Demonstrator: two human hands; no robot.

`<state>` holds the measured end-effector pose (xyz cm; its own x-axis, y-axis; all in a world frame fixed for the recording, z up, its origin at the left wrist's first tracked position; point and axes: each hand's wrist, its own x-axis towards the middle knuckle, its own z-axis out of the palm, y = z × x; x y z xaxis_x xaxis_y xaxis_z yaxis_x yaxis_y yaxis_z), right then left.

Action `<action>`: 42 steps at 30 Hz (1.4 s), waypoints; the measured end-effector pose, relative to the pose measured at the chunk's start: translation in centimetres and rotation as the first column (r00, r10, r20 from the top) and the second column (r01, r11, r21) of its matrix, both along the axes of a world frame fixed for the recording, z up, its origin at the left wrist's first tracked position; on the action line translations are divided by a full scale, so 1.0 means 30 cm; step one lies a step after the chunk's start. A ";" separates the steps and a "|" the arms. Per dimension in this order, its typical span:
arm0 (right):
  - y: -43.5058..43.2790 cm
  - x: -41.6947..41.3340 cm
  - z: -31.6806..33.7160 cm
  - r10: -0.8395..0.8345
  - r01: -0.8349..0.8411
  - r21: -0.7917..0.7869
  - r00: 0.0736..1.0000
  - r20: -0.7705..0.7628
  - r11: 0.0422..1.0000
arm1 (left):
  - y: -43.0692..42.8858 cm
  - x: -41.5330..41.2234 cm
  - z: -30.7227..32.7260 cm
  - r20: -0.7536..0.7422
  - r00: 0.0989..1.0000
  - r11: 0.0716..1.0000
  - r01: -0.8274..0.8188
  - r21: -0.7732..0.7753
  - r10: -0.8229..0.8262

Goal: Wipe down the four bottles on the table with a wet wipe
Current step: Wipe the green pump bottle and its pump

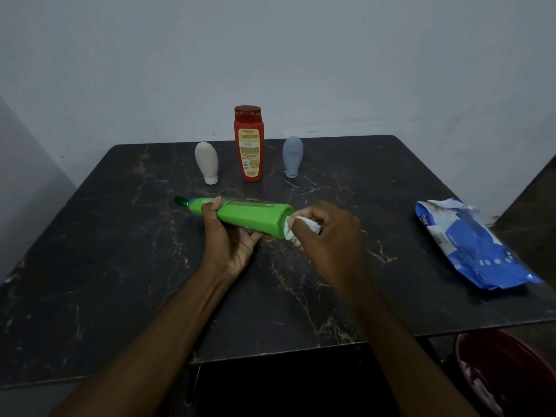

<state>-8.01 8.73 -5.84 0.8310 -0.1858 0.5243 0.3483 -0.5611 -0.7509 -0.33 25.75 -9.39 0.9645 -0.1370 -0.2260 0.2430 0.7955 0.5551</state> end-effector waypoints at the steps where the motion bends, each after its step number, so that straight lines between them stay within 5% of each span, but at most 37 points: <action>1: -0.001 0.002 -0.003 -0.002 0.002 -0.001 1.000 -0.005 1.000 | 0.000 -0.001 0.000 0.001 1.000 1.000 0.002 0.007 -0.002; 14: -0.033 0.020 -0.044 -0.032 0.036 0.056 0.996 -0.081 0.998 | -0.001 -0.005 0.001 0.024 1.000 0.999 0.018 0.030 -0.019; 20: -0.028 -0.018 -0.036 0.120 -0.095 0.186 0.985 -0.128 0.978 | -0.001 -0.009 0.000 0.046 0.998 0.998 0.035 0.043 -0.037; 27: -0.142 -0.021 -0.045 0.037 -0.010 0.237 0.993 -0.112 0.971 | -0.030 -0.032 0.004 0.099 0.995 0.967 -0.024 0.254 -0.002; 32: -0.129 -0.043 0.015 0.252 -0.253 0.041 0.968 0.011 0.967 | -0.093 -0.077 0.051 0.252 0.967 0.806 -0.172 0.566 0.029; 35: -0.111 -0.021 0.033 0.352 -0.366 -0.200 0.930 -0.101 0.909 | -0.145 -0.088 0.108 0.384 0.923 0.684 -0.281 0.673 0.001; 39: -0.128 0.033 0.042 0.313 -0.311 -0.301 0.949 -0.043 0.902 | -0.229 -0.066 0.193 0.465 0.881 0.468 -0.378 0.799 -0.082; 42: -0.190 0.081 0.066 0.201 -0.195 -0.213 0.980 0.008 0.958 | -0.260 -0.012 0.247 0.453 0.864 0.450 -0.321 0.833 -0.222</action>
